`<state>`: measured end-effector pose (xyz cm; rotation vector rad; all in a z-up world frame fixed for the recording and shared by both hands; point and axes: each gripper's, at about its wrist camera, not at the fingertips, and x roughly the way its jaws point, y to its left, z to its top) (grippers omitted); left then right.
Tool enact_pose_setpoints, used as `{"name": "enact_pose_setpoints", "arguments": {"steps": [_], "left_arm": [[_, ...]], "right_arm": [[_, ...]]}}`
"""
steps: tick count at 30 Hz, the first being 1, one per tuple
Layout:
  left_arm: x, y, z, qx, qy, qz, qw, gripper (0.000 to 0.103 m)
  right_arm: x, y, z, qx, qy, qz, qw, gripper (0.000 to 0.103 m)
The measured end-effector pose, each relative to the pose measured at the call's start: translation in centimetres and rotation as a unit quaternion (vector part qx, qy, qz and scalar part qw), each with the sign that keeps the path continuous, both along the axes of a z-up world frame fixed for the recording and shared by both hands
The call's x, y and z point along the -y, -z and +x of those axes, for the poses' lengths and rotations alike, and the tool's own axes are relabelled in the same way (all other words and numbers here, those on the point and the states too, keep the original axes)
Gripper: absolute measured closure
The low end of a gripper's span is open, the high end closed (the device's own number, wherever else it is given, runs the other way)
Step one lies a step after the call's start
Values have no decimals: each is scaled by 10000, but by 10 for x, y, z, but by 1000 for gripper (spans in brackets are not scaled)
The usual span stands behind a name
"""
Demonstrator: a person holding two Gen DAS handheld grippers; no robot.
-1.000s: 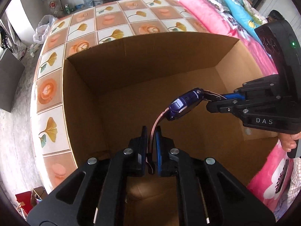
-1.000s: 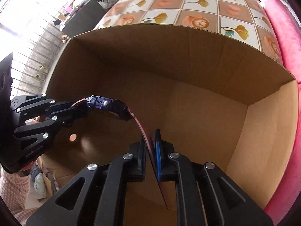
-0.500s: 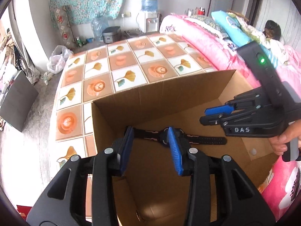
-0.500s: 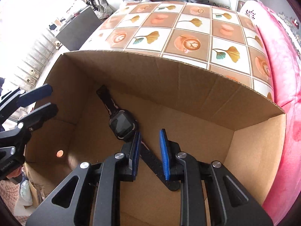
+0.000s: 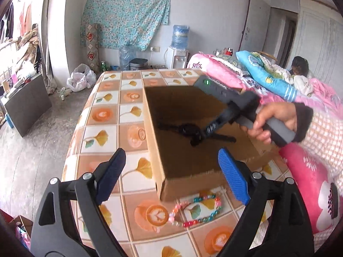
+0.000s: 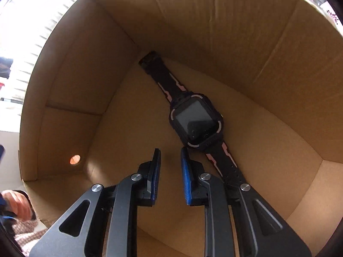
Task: Organize jewelry
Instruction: 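Open both tools to release the watch and withdraw from the box, then grasp the multicoloured beaded bracelet with the left tool while the right tool grasps it too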
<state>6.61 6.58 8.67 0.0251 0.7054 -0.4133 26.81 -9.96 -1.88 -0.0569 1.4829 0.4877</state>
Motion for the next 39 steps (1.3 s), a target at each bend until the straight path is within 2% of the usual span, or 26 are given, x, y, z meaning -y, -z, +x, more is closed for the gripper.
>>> {"name": "enact_pose_setpoints", "arguments": {"steps": [2,6,9,11,14,17,19,20,22,24,28,30,33,36,39], "left_arm": [[-7,18,-14,-107,-26,134,9999,19],[-13,53,-37,-436,-21,258,9987,18],[-14,74,-47,-724,18,266,9970,18],[-13,83,-51,-706,-8,352,9969,18],[-4,90,-46,-617,-178,700,9955,18],[2,98,-35,-531,-285,969,9935,18],[8,103,-29,-507,-313,1184,9912,18],[12,107,-26,-516,-311,1270,9901,18],[18,114,-20,-566,-292,1412,9879,18],[23,120,-15,-624,-265,1482,9866,18],[24,123,-13,-529,-315,1543,9861,13],[23,123,-15,-520,-267,1591,9855,12],[22,123,-20,-514,-155,1650,9848,9],[16,124,-23,-569,-81,1544,9863,8],[6,126,-17,-888,-131,1227,9884,8]], "right_arm": [[2,-4,4,217,189,-121,9995,84],[9,-11,4,320,521,5,9981,84],[19,-33,-14,697,626,6,9956,83],[26,-57,-29,1022,734,165,9919,83],[36,-102,-70,1779,773,317,9805,83],[50,-135,-129,2416,730,624,9656,81],[55,-146,-171,2733,713,766,9562,71],[56,-152,-187,2846,680,806,9528,70],[56,-149,-224,3003,676,881,9474,68],[56,-144,-244,2947,777,1075,9463,68],[40,-96,-271,2693,1300,966,9493,68],[40,-66,-274,2336,1569,1198,9521,68],[35,-36,-272,2000,1902,1328,9519,68],[29,-23,-266,1938,2028,1384,9498,68],[22,-14,-251,1876,2034,1391,9508,69]]}}
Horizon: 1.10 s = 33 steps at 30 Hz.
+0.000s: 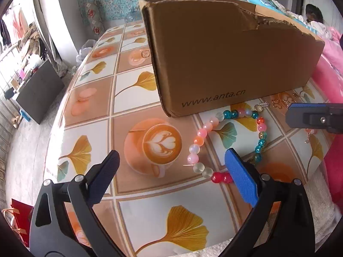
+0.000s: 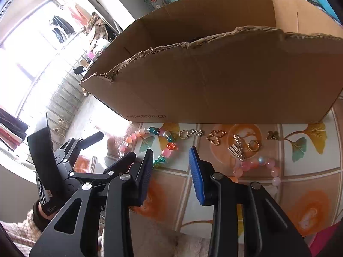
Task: Organize jewelry
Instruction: 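Grasp the multicoloured beaded bracelet with the left tool while the right tool grasps it too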
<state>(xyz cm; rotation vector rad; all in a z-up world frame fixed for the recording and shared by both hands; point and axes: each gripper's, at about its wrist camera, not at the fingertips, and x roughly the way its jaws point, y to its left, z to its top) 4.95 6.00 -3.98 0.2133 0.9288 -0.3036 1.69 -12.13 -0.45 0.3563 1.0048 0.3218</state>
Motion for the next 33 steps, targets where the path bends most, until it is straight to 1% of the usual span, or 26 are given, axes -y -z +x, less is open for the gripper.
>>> {"name": "enact_pose_setpoints", "arguments": {"steps": [2,7,11,13,14,17,18,19,20,21,23,24,26,27,29,31,33], "left_arm": [[-7,3,4,-202,-128,-163,9996,7],[-11,6,6,-130,-94,-161,9997,7],[-11,7,5,-46,-32,-180,9998,7],[-10,6,3,-72,0,-159,9998,7],[-10,3,-3,-58,18,-174,9998,8],[-8,-6,-12,183,202,-361,9990,9],[-6,-10,-14,270,299,-413,9983,12],[-4,-14,-17,341,378,-440,9977,21],[-1,-15,-18,375,430,-449,9974,28],[0,-16,-17,348,474,-456,9972,29],[4,-14,-15,235,528,-458,9973,45],[6,-12,-13,186,527,-436,9975,47],[8,-8,-8,64,546,-421,9976,59],[9,-6,-7,46,516,-389,9979,62],[10,-5,-8,51,543,-395,9977,76],[11,-6,-12,-73,650,-567,9962,84],[14,-6,-15,-143,731,-619,9953,85]], "right_arm": [[-6,3,7,1,3,-126,9999,70],[-17,11,21,-84,34,-251,9996,75],[-25,15,23,-51,-24,-403,9992,78],[-27,15,23,-15,-12,-476,9989,80],[-28,15,23,1,-9,-519,9987,82],[-32,14,24,30,-30,-554,9985,85],[-34,14,24,33,-41,-564,9984,86],[-36,13,23,31,-50,-563,9984,87],[-37,13,23,27,-60,-554,9984,87],[-38,12,23,25,-64,-539,9985,88],[-39,12,22,16,-78,-518,9986,90],[-40,12,22,10,-89,-506,9987,91],[-41,13,20,-12,-120,-482,9988,91],[-41,13,19,-26,-121,-464,9988,92],[-40,13,17,-50,-107,-433,9990,92],[-38,13,15,-86,-83,-386,9992,92],[-36,14,15,-105,-77,-378,9992,92]]}}
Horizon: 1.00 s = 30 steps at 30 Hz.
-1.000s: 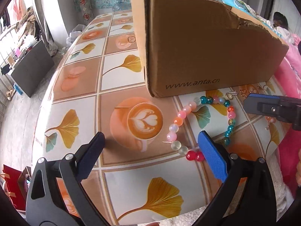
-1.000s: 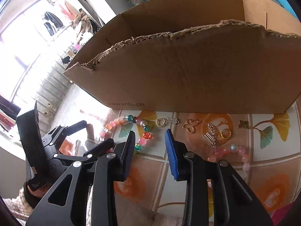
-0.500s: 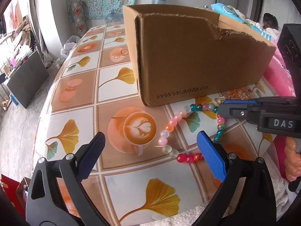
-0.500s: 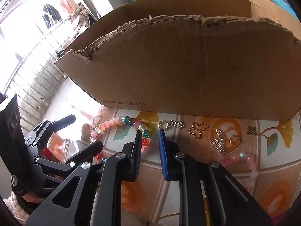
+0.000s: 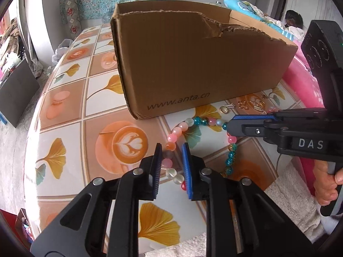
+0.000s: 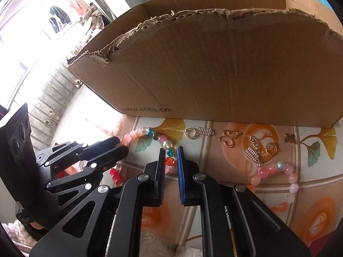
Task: Organize jewelry
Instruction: 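Grasp the multicoloured beaded bracelet with the left tool while the right tool grasps it too, then carry the beaded bracelet into the box with both tools and release it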
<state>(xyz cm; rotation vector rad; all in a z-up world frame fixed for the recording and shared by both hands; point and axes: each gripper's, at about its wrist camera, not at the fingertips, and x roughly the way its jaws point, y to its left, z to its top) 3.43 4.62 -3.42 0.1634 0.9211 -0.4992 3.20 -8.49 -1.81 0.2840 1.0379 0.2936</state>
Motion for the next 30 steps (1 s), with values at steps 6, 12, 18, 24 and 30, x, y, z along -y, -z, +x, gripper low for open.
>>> {"name": "enact_pose_setpoints", "arguments": {"steps": [6,12,18,24,30], "left_arm": [[3,-1,2,-48,-96,18,9999,85],[5,0,8,3,-114,85,9999,85],[13,0,8,113,-55,260,9996,84],[13,1,6,203,-30,296,9993,89],[8,-4,5,143,-55,78,9999,94]], "right_arm": [[-1,-6,3,74,-57,-156,9998,92],[-9,-2,10,34,-157,-406,9990,91],[-22,-4,12,169,-229,-731,9969,91],[-27,-3,9,230,-210,-787,9964,93],[-8,-4,2,244,-128,-404,9988,93]]}}
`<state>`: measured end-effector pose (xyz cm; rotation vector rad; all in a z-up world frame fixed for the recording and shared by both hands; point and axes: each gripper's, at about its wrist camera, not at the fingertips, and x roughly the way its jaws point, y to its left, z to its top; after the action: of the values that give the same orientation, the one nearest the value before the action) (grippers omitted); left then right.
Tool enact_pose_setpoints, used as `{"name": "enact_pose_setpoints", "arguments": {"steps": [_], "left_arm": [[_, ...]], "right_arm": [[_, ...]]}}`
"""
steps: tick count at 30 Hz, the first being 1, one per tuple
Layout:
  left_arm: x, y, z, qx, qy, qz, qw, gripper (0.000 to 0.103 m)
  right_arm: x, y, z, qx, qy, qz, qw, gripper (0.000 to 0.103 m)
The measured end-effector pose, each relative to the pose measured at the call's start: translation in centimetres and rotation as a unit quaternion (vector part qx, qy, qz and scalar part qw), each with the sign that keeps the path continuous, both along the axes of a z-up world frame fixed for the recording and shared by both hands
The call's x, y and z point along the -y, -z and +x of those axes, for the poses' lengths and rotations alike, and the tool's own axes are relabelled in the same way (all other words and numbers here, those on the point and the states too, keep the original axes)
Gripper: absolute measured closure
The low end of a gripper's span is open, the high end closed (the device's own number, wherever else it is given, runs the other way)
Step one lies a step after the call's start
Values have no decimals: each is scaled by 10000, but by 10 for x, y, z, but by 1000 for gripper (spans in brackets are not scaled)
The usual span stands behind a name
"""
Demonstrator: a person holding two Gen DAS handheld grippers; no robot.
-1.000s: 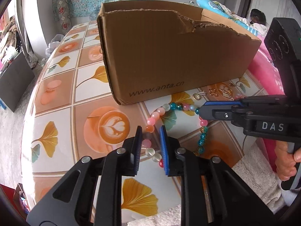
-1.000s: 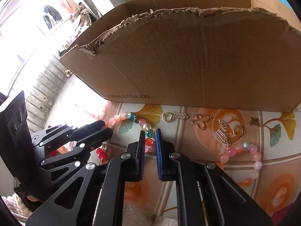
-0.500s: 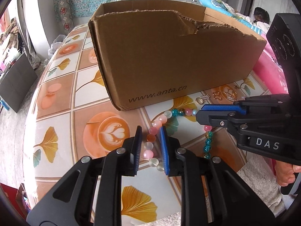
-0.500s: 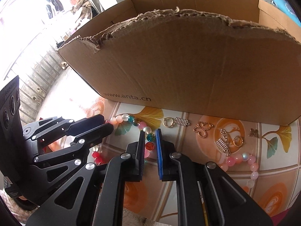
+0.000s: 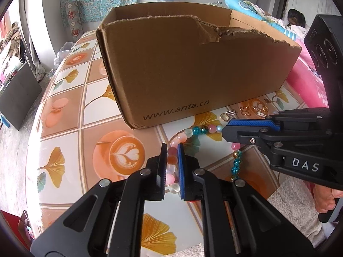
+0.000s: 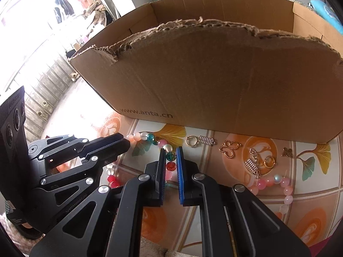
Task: Organize jewelry
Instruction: 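Carry the beaded bracelet into the box with both tools and release it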
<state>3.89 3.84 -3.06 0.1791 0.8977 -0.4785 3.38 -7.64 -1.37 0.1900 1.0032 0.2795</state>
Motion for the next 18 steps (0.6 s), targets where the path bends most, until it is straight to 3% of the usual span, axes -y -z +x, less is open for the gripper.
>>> {"name": "enact_pose_setpoints", "arguments": {"steps": [12,18], "left_arm": [[-12,-47,-21,214,36,-618,9979,94],[-19,-94,-29,548,210,-1029,9930,94]], "right_arm": [[-1,-37,-22,444,-75,250,9987,93],[-4,-76,-37,920,-230,242,9952,93]]}}
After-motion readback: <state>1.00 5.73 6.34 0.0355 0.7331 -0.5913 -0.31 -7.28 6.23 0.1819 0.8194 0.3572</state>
